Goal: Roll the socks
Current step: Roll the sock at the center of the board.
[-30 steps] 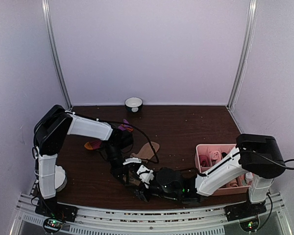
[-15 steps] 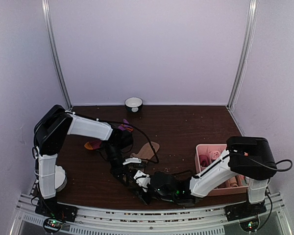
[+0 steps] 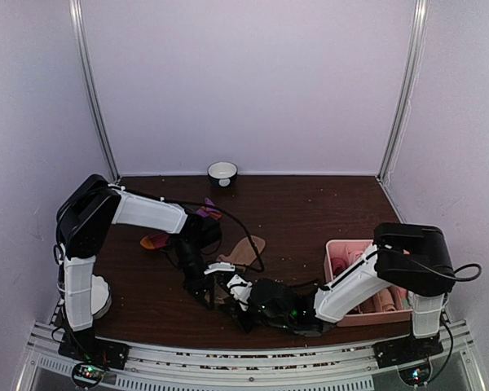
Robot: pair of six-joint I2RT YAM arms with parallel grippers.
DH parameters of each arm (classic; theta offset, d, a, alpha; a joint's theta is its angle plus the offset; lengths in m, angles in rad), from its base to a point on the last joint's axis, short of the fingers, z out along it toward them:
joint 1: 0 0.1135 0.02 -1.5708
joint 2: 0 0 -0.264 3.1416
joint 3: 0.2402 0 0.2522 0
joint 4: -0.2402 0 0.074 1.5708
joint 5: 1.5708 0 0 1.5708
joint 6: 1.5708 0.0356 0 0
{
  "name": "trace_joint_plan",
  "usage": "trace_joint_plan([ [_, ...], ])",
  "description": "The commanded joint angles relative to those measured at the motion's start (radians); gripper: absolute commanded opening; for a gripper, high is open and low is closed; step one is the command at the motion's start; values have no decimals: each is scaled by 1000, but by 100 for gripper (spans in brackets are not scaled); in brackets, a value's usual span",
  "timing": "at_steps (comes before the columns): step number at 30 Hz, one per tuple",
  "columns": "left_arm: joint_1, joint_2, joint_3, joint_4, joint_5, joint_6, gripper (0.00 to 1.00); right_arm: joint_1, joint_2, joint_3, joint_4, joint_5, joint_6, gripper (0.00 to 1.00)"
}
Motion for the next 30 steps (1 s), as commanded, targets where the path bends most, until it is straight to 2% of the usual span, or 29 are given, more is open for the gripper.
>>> trace_joint_plan([
  [1, 4, 31, -5, 15, -60, 20, 0, -6, 26, 12, 17, -51, 52, 19],
  [3, 4, 31, -3, 15, -61, 18, 0, -6, 30, 9, 26, -71, 65, 15],
  [6, 4, 31, 1, 15, -61, 16, 0, -11, 38, 13, 20, -80, 86, 4],
  [7, 4, 30, 1, 15, -66, 15, 3, -17, 42, 14, 14, -80, 103, 1],
  [11, 5, -32, -19, 34, -110, 12, 24, -58, 49, 16, -20, -115, 229, 0],
  [14, 6, -135, -80, 93, -161, 13, 33, -69, 35, -16, -16, -130, 290, 0],
  [15, 6, -171, -99, 114, -175, 17, 45, -70, 29, -28, -12, -131, 307, 0],
  [20, 7, -363, -220, 258, -234, 31, 50, -79, 16, -58, 23, -153, 369, 0],
  [21, 6, -399, -247, 287, -236, 37, 68, -84, 18, -48, 5, -166, 377, 0],
  [22, 5, -437, -268, 315, -235, 47, 76, -90, 22, -30, -22, -181, 387, 0],
  [24, 2, -489, -302, 341, -219, 76, 77, -104, 35, -2, -66, -215, 414, 0],
  [30, -76, -567, -390, 392, -241, 172, 71, -146, 59, 19, -151, -286, 527, 0],
])
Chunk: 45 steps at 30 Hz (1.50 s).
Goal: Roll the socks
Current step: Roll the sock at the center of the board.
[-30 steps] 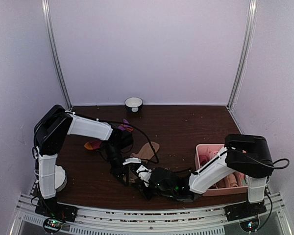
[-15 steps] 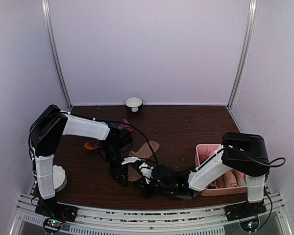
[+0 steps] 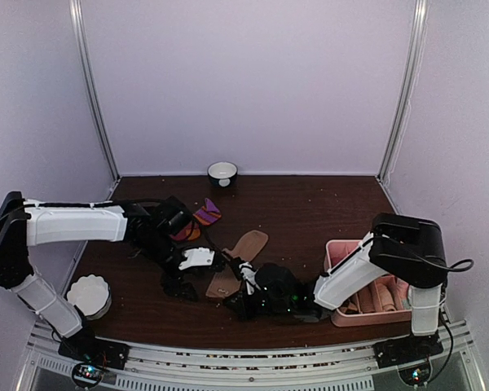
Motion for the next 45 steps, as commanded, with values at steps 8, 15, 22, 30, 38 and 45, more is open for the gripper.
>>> trace_joint_plan([
  [8, -126, -9, -115, 231, -160, 187, 57, -70, 61, 5, -157, -166, 212, 0],
  [15, -151, 55, -79, 277, -216, 207, 54, -124, 99, 44, -257, -269, 289, 0],
  [22, -184, 61, -104, 289, -232, 230, 50, -146, 124, 88, -376, -321, 304, 0],
  [30, -183, 112, -100, 303, -307, 248, 42, -152, 133, 88, -387, -347, 324, 0],
  [38, -182, 132, -106, 316, -328, 246, 38, -160, 121, 83, -390, -360, 322, 0],
  [45, -183, 170, -80, 280, -338, 252, 35, -161, 114, 70, -374, -377, 332, 0],
])
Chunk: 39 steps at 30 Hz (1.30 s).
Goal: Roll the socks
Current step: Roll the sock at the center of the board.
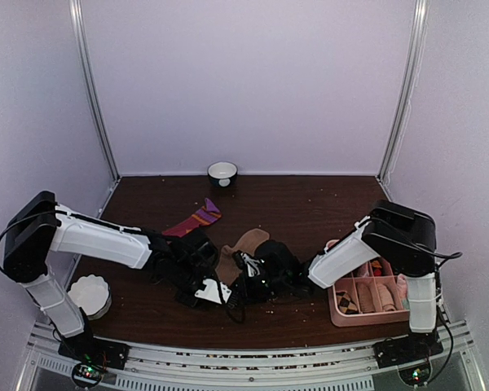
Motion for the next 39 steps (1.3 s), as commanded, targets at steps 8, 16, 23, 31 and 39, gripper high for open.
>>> trace_joint_plan([
  [8, 3, 120, 70, -64, -92, 10, 27, -6, 51, -60, -191, -12, 19, 0],
  [16, 7, 148, 65, -114, -111, -22, 12, -19, 17, -101, -141, -16, 43, 0],
  [23, 37, 165, 110, -175, -63, -85, 0, -22, -52, -127, -129, 26, -17, 16],
  [31, 100, 196, 220, -335, 154, -150, 0, -27, -150, -200, -97, 89, -71, 34],
  [39, 154, 278, 344, -514, 367, -182, 0, 5, -421, -382, 5, 427, -252, 38],
])
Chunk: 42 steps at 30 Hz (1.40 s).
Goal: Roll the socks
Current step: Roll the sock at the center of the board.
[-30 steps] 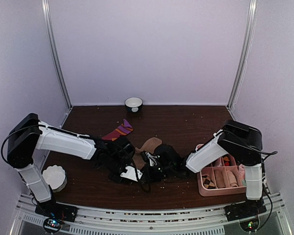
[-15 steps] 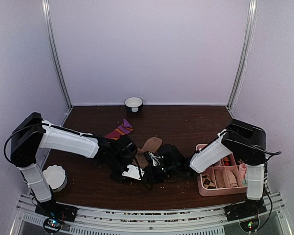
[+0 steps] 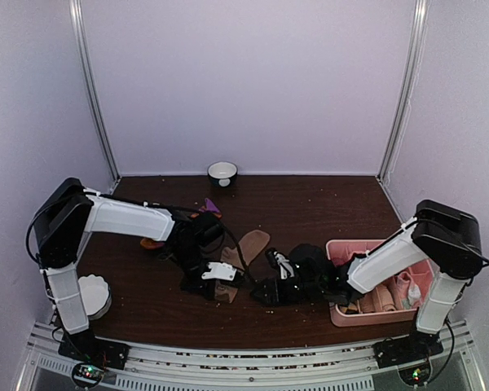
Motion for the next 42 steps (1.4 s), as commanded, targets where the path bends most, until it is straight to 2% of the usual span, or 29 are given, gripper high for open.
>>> trace_joint_plan([
  [1, 26, 72, 64, -188, 156, -29, 0, 39, -156, -82, -1, 301, -178, 40],
  [4, 29, 86, 83, -215, 188, -30, 0, 97, -233, -99, -46, 477, -288, 50],
  [6, 33, 90, 93, -225, 204, -30, 0, 135, -281, -90, -109, 622, -353, 66],
  [7, 34, 95, 102, -233, 212, -32, 0, 153, -310, -84, -167, 723, -358, 72],
  [8, 36, 103, 112, -244, 221, -32, 0, 165, -347, -86, -200, 797, -361, 74],
  [9, 38, 113, 122, -258, 229, -33, 0, 170, -384, -105, -200, 843, -372, 94],
  [10, 40, 125, 135, -276, 240, -26, 0, 174, -419, -119, -195, 878, -374, 100],
  [13, 50, 171, 172, -318, 266, -19, 0, 174, -512, -159, -210, 976, -278, 100],
  [14, 52, 180, 182, -324, 269, -19, 0, 164, -543, -182, -201, 943, -235, 99],
  [17, 56, 200, 206, -343, 282, -20, 0, 154, -629, -329, 10, 960, -140, 100],
  [19, 61, 212, 227, -368, 302, -17, 0, 164, -634, -346, 53, 888, -227, 100],
  [21, 65, 229, 252, -400, 323, -11, 0, 221, -607, -293, -24, 864, -345, 100],
  [24, 72, 282, 315, -487, 364, 2, 0, 328, -545, -221, -133, 916, -491, 100],
  [28, 86, 359, 402, -612, 421, 37, 0, 487, -448, -210, -27, 894, -726, 100],
  [30, 86, 373, 410, -635, 425, 44, 0, 532, -376, -160, -25, 851, -808, 100],
  [32, 86, 378, 414, -639, 426, 45, 0, 548, -285, -77, -70, 779, -873, 98],
  [36, 86, 398, 429, -645, 414, 31, 0, 542, -118, 84, -105, 708, -1025, 85],
  [42, 86, 414, 425, -640, 393, 25, 0, 471, 41, 231, -148, 588, -1172, 69],
])
